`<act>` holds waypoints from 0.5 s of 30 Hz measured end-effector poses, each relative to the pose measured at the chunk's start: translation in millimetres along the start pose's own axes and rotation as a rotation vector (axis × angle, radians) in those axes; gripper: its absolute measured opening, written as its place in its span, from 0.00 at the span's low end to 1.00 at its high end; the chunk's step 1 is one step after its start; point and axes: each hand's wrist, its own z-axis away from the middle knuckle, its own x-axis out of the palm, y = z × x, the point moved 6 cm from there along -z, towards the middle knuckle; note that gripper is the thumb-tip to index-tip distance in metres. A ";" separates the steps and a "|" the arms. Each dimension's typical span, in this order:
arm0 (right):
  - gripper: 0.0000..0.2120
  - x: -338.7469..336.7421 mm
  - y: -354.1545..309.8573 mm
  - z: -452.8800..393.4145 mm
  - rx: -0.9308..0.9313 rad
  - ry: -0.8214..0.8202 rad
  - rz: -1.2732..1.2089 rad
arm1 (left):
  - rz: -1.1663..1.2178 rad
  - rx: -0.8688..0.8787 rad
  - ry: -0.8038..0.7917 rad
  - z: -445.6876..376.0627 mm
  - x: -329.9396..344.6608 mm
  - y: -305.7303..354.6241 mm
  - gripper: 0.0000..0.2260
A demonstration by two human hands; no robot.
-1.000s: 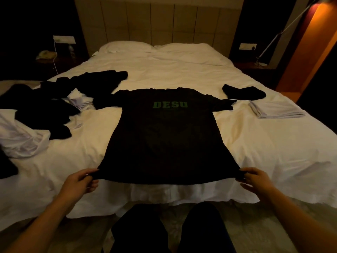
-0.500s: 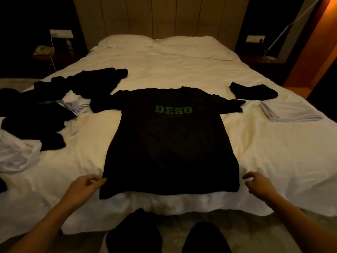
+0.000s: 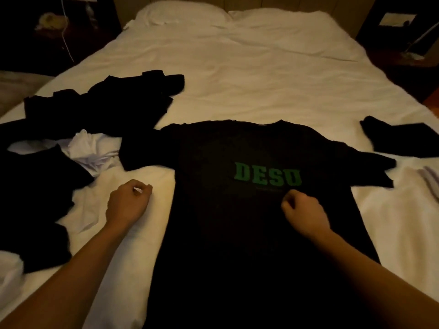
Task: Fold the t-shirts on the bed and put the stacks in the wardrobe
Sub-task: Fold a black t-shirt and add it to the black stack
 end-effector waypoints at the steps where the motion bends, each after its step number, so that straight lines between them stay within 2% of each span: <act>1: 0.03 7.8 -21.4 -7.9 -0.009 -0.039 -0.007 | 0.012 -0.041 0.006 -12.9 -2.8 -3.0 0.08; 4: 0.03 34.3 -86.5 -21.3 -0.073 -0.189 -0.067 | 0.030 -0.074 0.047 -51.9 -17.0 -9.5 0.12; 8: 0.05 80.9 -178.6 -26.6 -0.080 -0.399 -0.313 | 0.015 -0.051 0.037 -111.0 -30.2 0.0 0.17; 10: 0.05 110.2 -225.0 -25.6 0.052 -0.550 -0.548 | -0.006 -0.028 -0.006 -146.1 -30.3 8.6 0.18; 12: 0.08 135.1 -265.4 -23.0 0.264 -0.682 -0.790 | -0.059 0.019 -0.036 -178.7 -26.1 17.7 0.20; 15: 0.10 162.0 -302.6 -26.7 0.550 -0.702 -1.062 | -0.224 0.013 -0.090 -216.9 -16.4 26.0 0.23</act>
